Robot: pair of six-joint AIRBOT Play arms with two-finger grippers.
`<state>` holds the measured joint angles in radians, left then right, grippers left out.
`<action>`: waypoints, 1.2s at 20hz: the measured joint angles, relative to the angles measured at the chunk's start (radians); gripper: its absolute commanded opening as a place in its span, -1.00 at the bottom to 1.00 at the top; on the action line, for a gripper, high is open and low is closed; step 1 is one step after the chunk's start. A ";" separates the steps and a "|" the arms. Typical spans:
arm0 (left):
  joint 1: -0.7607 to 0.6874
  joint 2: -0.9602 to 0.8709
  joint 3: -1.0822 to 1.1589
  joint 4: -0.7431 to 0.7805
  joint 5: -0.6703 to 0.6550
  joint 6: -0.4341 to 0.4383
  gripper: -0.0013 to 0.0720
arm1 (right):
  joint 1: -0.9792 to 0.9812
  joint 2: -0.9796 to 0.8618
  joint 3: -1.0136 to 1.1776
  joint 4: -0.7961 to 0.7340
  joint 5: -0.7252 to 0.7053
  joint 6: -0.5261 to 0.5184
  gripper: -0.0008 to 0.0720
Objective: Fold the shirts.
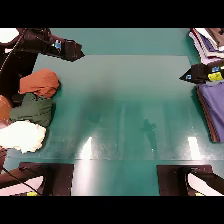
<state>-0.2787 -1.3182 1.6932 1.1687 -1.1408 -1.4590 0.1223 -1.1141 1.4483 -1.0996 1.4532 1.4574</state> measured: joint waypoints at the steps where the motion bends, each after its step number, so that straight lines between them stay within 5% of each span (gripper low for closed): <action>1: 0.000 0.000 0.000 0.000 0.000 0.000 -0.89 | 0.001 0.000 0.000 0.000 0.000 0.000 -0.93; 13: 0.000 0.000 0.000 -0.003 0.012 0.000 -0.89 | 0.003 0.000 0.000 0.000 -0.004 -0.001 -0.93; 14: 0.000 0.000 0.000 -0.003 0.027 0.000 -0.51 | 0.003 0.000 0.000 0.000 -0.007 -0.001 -0.93; 15: 0.000 0.000 0.000 0.005 0.047 0.002 0.31 | 0.003 0.000 0.000 0.000 -0.007 -0.001 -0.93; 16: 0.000 0.000 0.000 0.034 0.065 0.003 0.56 | 0.003 0.000 0.000 0.000 -0.010 -0.001 -0.93; 24: 0.122 -0.001 -0.194 0.552 0.216 -0.185 0.56 | 0.003 0.000 0.000 0.000 -0.022 -0.001 -0.93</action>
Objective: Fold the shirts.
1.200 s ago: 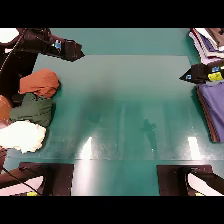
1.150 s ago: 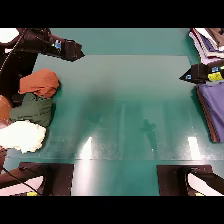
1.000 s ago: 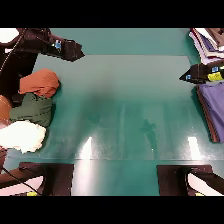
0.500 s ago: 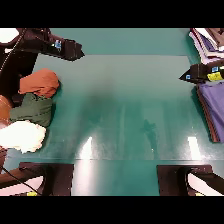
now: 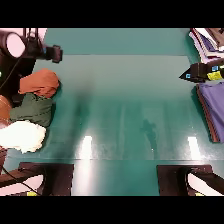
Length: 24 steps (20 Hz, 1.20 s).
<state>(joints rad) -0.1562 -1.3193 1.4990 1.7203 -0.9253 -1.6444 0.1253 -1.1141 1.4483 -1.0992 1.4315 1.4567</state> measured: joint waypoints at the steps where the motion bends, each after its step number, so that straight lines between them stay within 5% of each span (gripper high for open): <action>1: 0.040 -0.003 -0.050 0.021 0.040 -0.028 0.56 | 0.000 0.000 0.000 0.000 -0.006 0.000 -0.93; 9: 0.224 -0.183 -0.197 0.040 0.226 -0.097 0.49 | 0.000 0.000 0.000 0.001 -0.030 0.000 -0.93; 12: 0.237 -0.222 -0.199 0.039 0.241 -0.101 -0.68 | 0.000 0.000 0.000 0.001 -0.032 0.000 -0.93; 13: 0.238 -0.229 -0.194 0.039 0.238 -0.101 -0.89 | 0.000 0.000 0.000 0.001 -0.032 0.000 -0.93; 18: 0.243 -0.219 -0.061 0.041 0.111 -0.096 -0.89 | 0.000 0.000 0.010 0.006 -0.033 0.001 -0.93; 24: 0.150 0.014 0.238 0.031 -0.120 0.042 -0.90 | 0.000 0.000 0.166 0.008 -0.046 0.001 -0.93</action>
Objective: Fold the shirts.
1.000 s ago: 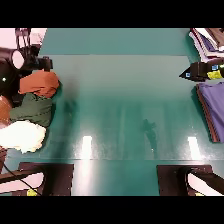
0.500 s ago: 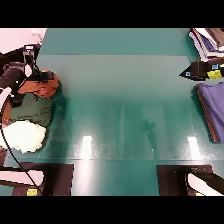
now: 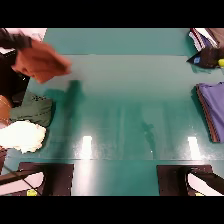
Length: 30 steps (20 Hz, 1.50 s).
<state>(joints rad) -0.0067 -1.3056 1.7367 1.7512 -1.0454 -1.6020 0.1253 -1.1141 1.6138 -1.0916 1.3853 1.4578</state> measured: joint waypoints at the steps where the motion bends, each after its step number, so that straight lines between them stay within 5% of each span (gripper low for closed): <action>1: -0.039 0.049 0.037 -0.004 -0.040 0.018 -0.90 | 0.000 0.000 0.037 0.000 -0.005 0.000 -0.93; 5: -0.245 0.175 0.106 -0.006 -0.183 0.055 -0.90 | 0.000 0.000 0.167 0.000 -0.013 0.000 -0.93; 10: -0.563 0.103 0.080 -0.048 -0.281 0.056 -0.86 | 0.000 0.000 0.275 0.000 0.010 0.000 -0.93; 12: -0.664 0.024 0.064 -0.115 -0.257 0.057 0.54 | 0.000 0.000 0.299 0.000 0.035 0.000 -0.93; 17: -0.732 -0.119 0.055 -0.188 -0.172 0.053 0.54 | 0.000 0.000 0.321 -0.001 0.109 -0.001 -0.93; 24: -0.415 -0.155 -0.054 -0.255 -0.212 0.002 0.54 | 0.000 0.001 0.326 -0.002 0.152 -0.001 -0.93; 30: -0.263 -0.160 -0.411 -0.473 -0.051 0.040 0.53 | 0.000 0.001 0.309 -0.002 0.154 -0.001 -0.93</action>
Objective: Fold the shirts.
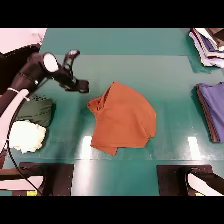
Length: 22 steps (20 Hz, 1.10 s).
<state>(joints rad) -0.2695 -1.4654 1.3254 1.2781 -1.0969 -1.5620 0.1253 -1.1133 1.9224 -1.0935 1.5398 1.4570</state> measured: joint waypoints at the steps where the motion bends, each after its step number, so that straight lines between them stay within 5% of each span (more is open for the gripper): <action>1: 0.007 -0.002 -0.046 -0.031 0.033 0.014 0.53 | 0.000 0.000 -0.011 0.000 -0.002 0.000 -0.93; 6: 0.023 -0.051 -0.157 -0.201 0.133 0.104 0.53 | 0.000 0.000 -0.087 0.001 -0.011 0.000 -0.93; 8: 0.024 -0.069 -0.169 -0.251 0.151 0.128 0.08 | 0.000 0.000 -0.114 0.002 -0.019 0.000 -0.93; 10: 0.017 -0.085 -0.176 -0.275 0.159 0.147 -0.12 | 0.000 0.000 -0.138 0.002 -0.023 0.000 -0.93; 11: 0.011 -0.090 -0.178 -0.288 0.164 0.155 -0.86 | 0.000 0.000 -0.149 0.002 -0.023 0.000 -0.93; 19: 0.079 -0.037 -0.036 -0.204 0.116 0.168 -0.89 | -0.060 0.069 -0.416 0.000 0.013 0.010 -0.87; 21: 0.091 -0.007 -0.002 -0.164 0.109 0.167 -0.89 | -0.090 0.118 -0.594 0.000 -0.010 0.027 0.29; 22: 0.095 0.003 0.009 -0.151 0.108 0.167 -0.89 | -0.099 0.137 -0.690 0.004 -0.025 0.034 0.31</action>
<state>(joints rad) -0.1741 -1.4628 1.3346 1.1271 -0.9894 -1.3945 0.0261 -0.9764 1.2320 -1.0893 1.5150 1.4906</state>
